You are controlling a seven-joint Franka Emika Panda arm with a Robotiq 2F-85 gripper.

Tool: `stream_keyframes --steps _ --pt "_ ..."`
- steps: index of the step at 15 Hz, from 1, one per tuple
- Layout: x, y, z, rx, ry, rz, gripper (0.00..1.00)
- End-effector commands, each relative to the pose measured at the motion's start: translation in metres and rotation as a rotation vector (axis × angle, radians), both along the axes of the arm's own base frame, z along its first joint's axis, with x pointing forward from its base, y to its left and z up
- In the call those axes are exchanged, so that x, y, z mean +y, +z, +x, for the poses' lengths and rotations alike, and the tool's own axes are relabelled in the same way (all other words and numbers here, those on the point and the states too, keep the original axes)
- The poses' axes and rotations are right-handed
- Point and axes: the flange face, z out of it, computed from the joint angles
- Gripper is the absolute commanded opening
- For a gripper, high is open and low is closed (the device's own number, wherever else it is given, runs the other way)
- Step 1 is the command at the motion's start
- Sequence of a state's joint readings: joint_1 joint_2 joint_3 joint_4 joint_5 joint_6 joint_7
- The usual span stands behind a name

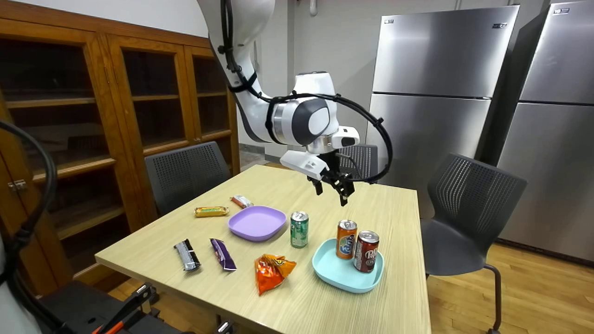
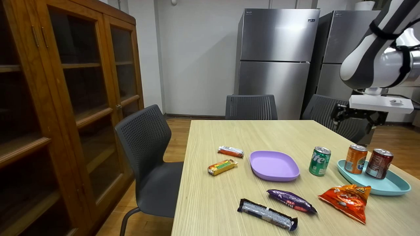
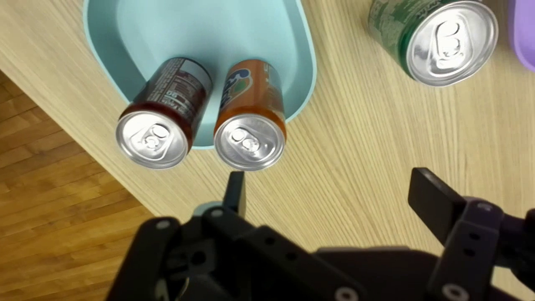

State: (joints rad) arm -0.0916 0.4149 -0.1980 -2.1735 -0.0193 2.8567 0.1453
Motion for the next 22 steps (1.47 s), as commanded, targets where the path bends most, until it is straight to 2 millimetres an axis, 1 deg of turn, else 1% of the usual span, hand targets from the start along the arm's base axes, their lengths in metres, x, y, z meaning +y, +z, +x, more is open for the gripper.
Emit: stream_keyframes --steps 1,6,10,14,22 --pt "0.020 -0.002 -0.001 -0.011 0.050 0.031 1.00" --pt "0.048 -0.017 0.006 0.011 0.110 0.055 1.00" --pt "0.063 -0.033 0.009 0.042 0.157 0.067 1.00" --pt "0.070 -0.051 0.009 0.077 0.184 0.071 1.00" --pt "0.074 -0.073 0.017 0.113 0.206 0.074 1.00"
